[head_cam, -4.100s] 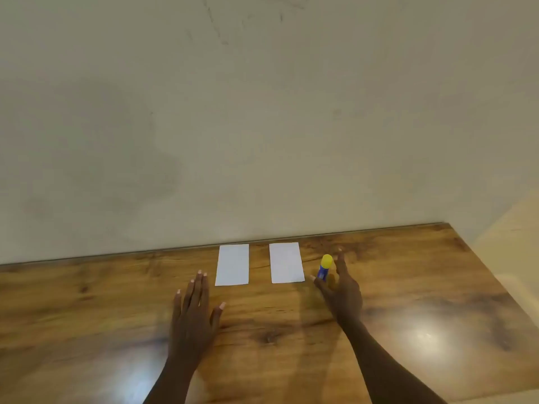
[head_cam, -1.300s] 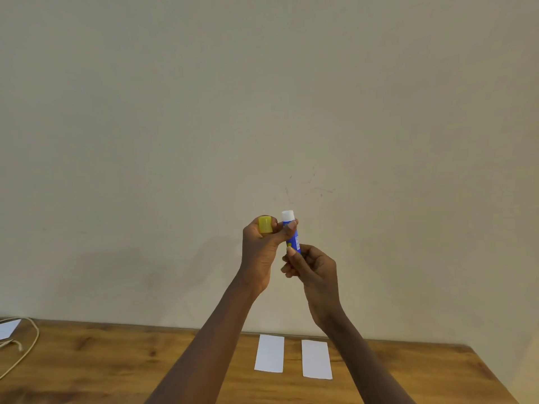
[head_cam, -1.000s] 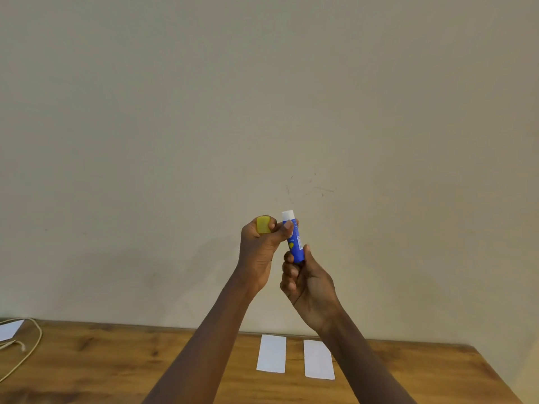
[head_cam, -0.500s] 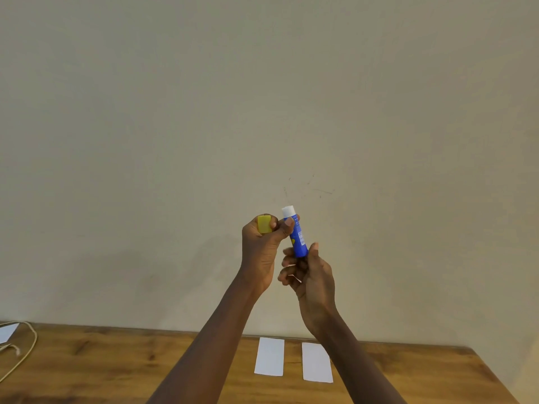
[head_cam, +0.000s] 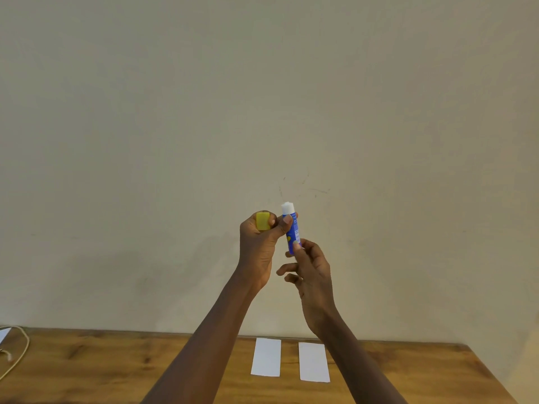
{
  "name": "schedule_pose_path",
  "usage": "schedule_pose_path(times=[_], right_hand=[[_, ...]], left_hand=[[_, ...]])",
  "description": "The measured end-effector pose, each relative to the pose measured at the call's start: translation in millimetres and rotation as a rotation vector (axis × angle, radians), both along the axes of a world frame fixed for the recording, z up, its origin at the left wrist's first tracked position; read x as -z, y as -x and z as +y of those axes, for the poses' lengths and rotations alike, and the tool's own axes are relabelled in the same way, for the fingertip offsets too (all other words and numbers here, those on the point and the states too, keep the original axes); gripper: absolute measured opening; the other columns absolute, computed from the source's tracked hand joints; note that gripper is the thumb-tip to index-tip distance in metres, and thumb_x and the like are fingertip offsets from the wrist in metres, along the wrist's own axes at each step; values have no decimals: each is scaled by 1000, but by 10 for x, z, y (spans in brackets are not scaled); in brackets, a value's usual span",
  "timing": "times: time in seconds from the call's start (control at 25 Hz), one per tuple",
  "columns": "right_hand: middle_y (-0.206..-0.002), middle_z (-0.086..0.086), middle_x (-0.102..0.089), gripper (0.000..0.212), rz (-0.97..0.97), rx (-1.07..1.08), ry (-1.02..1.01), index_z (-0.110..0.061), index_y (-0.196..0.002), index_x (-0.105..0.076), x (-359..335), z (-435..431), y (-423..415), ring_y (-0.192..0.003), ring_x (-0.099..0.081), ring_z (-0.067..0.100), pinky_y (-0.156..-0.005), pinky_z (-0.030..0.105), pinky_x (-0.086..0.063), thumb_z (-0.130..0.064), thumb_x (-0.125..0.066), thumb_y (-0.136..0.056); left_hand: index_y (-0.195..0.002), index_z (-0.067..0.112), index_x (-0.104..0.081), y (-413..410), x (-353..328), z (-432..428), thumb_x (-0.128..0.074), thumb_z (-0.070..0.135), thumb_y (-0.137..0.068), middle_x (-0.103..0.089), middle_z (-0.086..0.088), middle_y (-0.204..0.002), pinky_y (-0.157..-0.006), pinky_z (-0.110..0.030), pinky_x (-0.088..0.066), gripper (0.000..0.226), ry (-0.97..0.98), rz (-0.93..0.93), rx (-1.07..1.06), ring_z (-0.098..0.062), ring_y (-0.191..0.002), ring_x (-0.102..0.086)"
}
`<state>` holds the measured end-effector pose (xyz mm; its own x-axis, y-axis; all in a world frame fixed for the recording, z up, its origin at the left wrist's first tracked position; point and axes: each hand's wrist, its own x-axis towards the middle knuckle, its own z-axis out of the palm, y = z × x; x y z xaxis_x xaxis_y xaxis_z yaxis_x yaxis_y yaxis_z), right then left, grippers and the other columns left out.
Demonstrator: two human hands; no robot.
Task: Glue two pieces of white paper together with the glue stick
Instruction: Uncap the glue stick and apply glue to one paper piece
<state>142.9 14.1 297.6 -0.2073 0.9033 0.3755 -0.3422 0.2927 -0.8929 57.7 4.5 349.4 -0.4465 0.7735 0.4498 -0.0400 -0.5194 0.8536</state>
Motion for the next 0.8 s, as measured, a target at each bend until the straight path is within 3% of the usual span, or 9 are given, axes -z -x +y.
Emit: schedule_pose_path(times=[0.12, 0.2, 0.28, 0.4, 0.52, 0.68, 0.8], right_hand=[[-65, 0, -59, 21, -47, 87, -53, -6, -91, -59, 23, 3, 16, -47, -57, 5, -54, 15, -47, -20, -42, -91], [-57, -3, -61, 35, 30, 18, 45, -14, -80, -61, 11, -16, 11, -44, -56, 8, -56, 24, -45, -26, -31, -95], [-67, -2, -63, 31, 101, -40, 93, -21, -85, -59, -10, -29, 6, -47, -58, 10, -56, 24, -45, -29, -30, -94], [-77, 4, -58, 12, 28, 33, 18, -20, -89, -54, 2, -15, 5, -48, -57, 8, -52, 16, -47, -22, -43, -91], [-60, -2, -59, 30, 21, 36, 47, -15, -84, -57, 9, 3, 0, -42, -54, 7, -50, 16, -45, -26, -32, -94], [-72, -2, -60, 22, 1, 35, 26, -14, -98, -55, 20, -9, -5, -45, -56, 7, -51, 17, -46, -27, -38, -92], [-66, 2, -60, 31, 24, 25, 24, -14, -85, -59, 20, 0, -15, -40, -53, 7, -46, 16, -44, -27, -32, -94]], left_hand=[[-54, 13, -38, -30, -12, -11, -59, 3, -80, -41, -8, -64, -69, -28, -47, 34, 2, 6, 0, -31, -80, -49], [-54, 12, -38, -39, -18, -15, -60, 3, -79, -41, -14, -70, -70, -27, -47, 35, 7, -6, 19, -30, -81, -49], [-55, 12, -37, -34, -20, -18, -60, 2, -79, -40, -18, -78, -70, -26, -47, 35, 4, -11, 32, -30, -83, -50], [-56, 12, -38, -24, -22, -13, -59, 3, -80, -42, -16, -73, -69, -25, -48, 33, 4, 10, 16, -29, -79, -49], [-54, 12, -38, -39, -9, -10, -59, 4, -80, -38, -7, -62, -60, -17, -49, 34, 1, 31, -7, -25, -71, -48], [-55, 12, -38, -43, 9, 15, -58, 3, -81, -40, -7, -64, -65, -22, -48, 34, -6, 28, 20, -29, -77, -50], [-54, 12, -37, -63, 15, 15, -60, 3, -80, -39, -7, -62, -57, -14, -48, 35, 0, 43, 17, -17, -66, -53]])
